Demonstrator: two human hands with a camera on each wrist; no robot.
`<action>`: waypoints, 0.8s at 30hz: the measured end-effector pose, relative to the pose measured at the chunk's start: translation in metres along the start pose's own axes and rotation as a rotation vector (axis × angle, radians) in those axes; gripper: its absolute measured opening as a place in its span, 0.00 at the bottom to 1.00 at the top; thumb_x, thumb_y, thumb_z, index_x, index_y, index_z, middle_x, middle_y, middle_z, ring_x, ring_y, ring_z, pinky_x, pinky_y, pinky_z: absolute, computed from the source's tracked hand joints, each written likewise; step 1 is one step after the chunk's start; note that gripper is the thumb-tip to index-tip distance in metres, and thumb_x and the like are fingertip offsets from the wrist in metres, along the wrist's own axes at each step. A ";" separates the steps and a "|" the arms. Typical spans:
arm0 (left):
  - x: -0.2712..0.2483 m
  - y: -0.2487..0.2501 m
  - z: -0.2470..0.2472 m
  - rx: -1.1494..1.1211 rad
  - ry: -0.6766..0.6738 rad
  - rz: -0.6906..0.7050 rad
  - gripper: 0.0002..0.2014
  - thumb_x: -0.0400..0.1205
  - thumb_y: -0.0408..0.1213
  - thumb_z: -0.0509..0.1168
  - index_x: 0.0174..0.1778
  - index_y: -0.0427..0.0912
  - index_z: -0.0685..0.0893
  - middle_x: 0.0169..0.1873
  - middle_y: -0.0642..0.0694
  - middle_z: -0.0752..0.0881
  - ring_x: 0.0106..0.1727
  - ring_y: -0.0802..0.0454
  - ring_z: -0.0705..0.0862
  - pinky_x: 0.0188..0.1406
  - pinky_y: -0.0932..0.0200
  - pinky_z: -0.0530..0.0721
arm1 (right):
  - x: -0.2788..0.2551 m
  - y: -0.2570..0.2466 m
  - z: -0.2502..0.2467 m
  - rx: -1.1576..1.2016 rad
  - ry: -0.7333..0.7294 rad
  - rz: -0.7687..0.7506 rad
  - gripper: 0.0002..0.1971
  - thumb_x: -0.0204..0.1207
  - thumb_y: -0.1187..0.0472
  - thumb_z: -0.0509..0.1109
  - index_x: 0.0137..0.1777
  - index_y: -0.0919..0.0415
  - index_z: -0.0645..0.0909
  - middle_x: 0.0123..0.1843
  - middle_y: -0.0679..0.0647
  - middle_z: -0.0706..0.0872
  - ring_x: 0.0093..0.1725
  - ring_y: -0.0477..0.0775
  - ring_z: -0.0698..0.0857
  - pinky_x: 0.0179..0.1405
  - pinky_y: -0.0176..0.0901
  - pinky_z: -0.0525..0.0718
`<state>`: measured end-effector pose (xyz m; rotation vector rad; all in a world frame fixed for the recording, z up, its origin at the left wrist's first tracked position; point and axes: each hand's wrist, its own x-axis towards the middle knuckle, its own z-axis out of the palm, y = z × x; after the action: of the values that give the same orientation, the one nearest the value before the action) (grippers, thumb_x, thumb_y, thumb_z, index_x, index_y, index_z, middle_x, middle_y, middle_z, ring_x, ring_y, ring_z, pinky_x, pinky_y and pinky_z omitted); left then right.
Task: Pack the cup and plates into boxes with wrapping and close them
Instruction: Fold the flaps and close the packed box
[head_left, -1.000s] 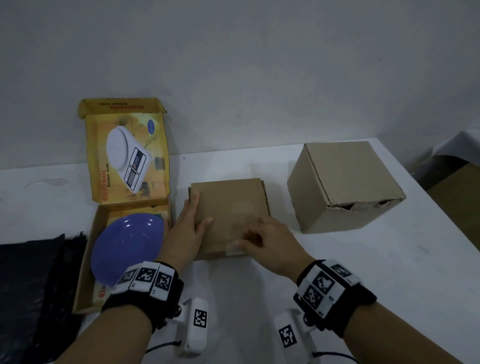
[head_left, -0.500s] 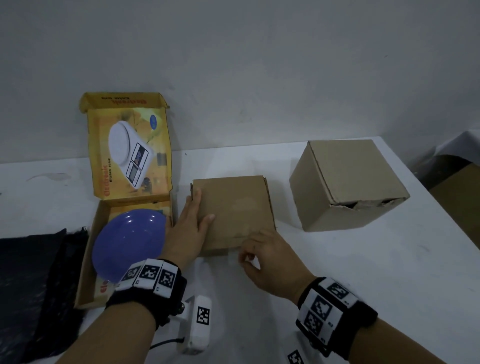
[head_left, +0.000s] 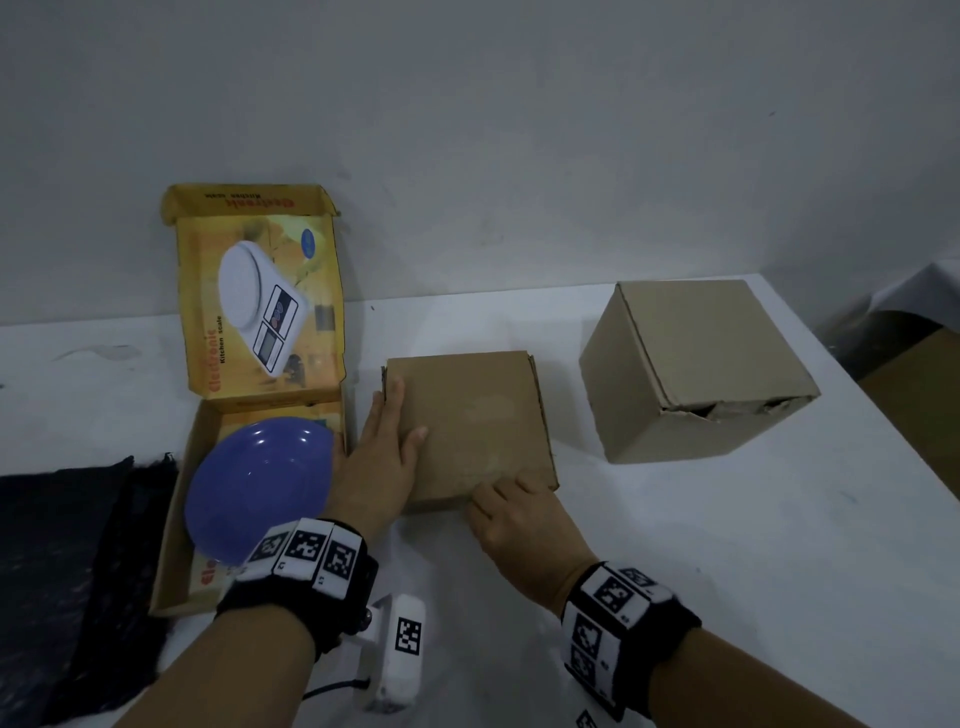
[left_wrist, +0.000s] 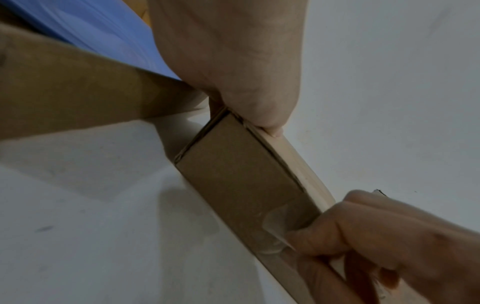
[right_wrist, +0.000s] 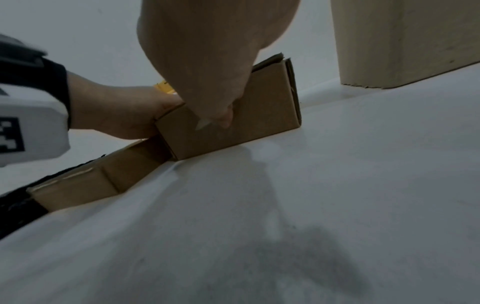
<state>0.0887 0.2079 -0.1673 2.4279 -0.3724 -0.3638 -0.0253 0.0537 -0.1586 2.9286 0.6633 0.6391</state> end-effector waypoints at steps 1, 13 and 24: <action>0.000 0.000 0.000 -0.002 -0.001 -0.002 0.31 0.86 0.56 0.44 0.80 0.63 0.33 0.84 0.50 0.47 0.84 0.50 0.49 0.82 0.38 0.45 | 0.000 -0.001 0.001 -0.034 -0.018 -0.017 0.14 0.69 0.72 0.58 0.28 0.58 0.79 0.28 0.53 0.78 0.25 0.53 0.75 0.29 0.42 0.75; -0.002 0.004 -0.004 0.054 -0.020 -0.023 0.31 0.86 0.56 0.43 0.80 0.61 0.33 0.84 0.50 0.47 0.84 0.48 0.49 0.81 0.36 0.41 | 0.008 0.010 -0.016 0.124 0.000 0.054 0.10 0.66 0.51 0.75 0.38 0.57 0.82 0.37 0.55 0.83 0.34 0.56 0.80 0.38 0.46 0.74; -0.005 0.010 -0.006 0.249 0.053 0.038 0.32 0.86 0.54 0.41 0.82 0.53 0.33 0.84 0.45 0.51 0.84 0.49 0.49 0.75 0.45 0.23 | 0.018 0.031 0.011 0.213 -0.448 0.446 0.53 0.65 0.29 0.66 0.81 0.41 0.37 0.85 0.56 0.37 0.83 0.58 0.37 0.78 0.70 0.52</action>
<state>0.0843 0.2056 -0.1562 2.6630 -0.4637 -0.2476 0.0062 0.0339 -0.1566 3.2684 0.0297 -0.0911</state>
